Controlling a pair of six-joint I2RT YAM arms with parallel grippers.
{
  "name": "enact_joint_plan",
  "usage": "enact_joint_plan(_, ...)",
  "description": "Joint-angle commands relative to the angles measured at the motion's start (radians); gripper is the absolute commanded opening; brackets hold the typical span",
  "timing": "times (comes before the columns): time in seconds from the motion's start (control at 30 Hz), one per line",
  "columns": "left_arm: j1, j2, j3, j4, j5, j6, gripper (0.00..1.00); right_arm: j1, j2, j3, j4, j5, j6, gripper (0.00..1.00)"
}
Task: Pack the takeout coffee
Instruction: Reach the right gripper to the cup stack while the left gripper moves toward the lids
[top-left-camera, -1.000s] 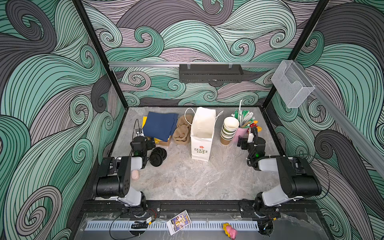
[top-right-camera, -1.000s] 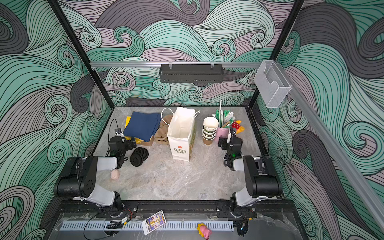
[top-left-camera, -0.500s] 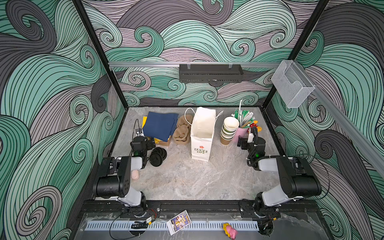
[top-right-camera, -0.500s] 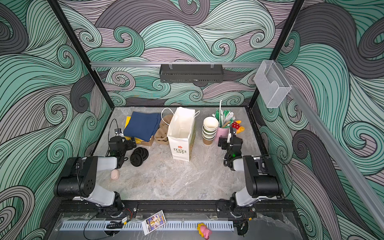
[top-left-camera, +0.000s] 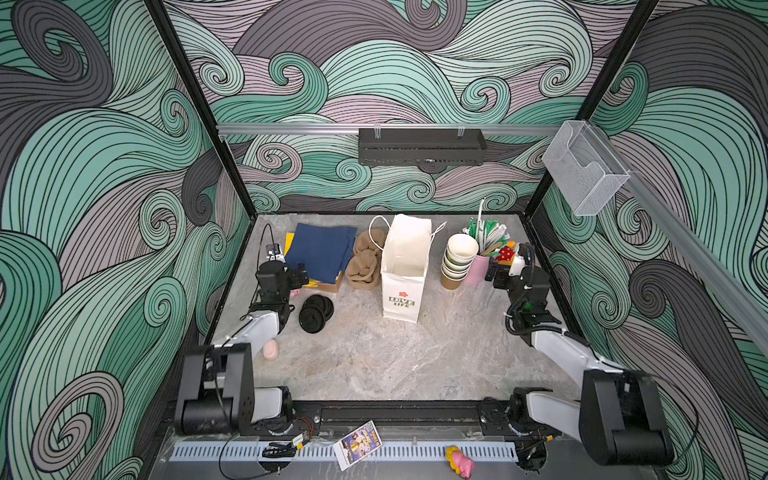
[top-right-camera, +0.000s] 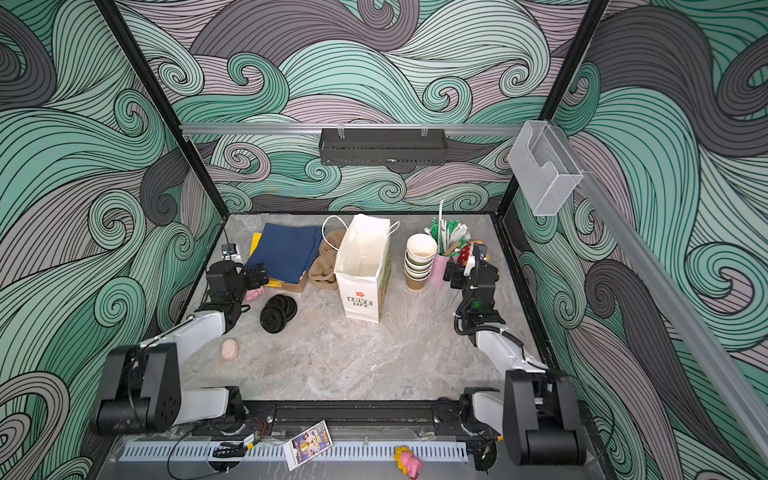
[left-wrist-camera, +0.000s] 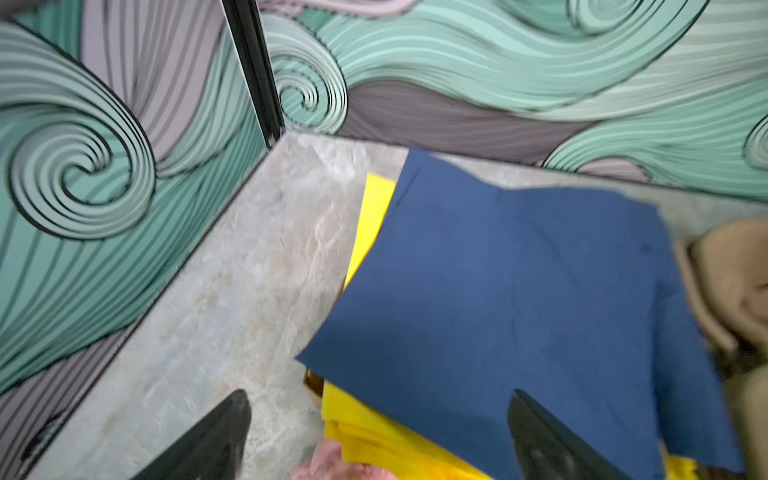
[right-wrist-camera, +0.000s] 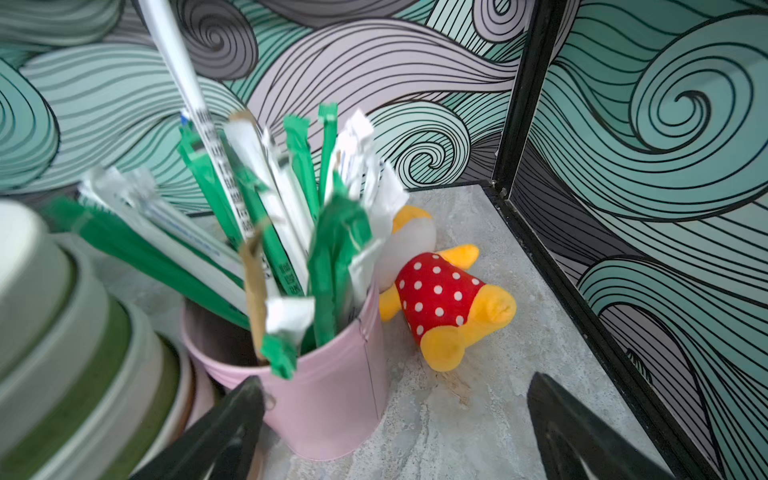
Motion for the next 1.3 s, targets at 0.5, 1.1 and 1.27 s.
enact_joint_plan(0.5, 0.002, -0.400, 0.157, -0.534, 0.437, -0.417, 0.99, 0.006, -0.168, 0.464, -1.143, -0.349, 0.427, 0.85)
enact_joint_plan(1.1, -0.210, -0.406, 0.201, -0.689, 0.483, -0.363, 0.98, 0.254, 0.271, 1.019, -1.429, 0.021, 0.316, 0.55)
enact_joint_plan(1.27, -0.212, -0.422, 0.209, -0.670, 0.473, -0.377, 0.98, 0.259, 0.372, 1.072, -1.423, 0.038, 0.312, 0.50)
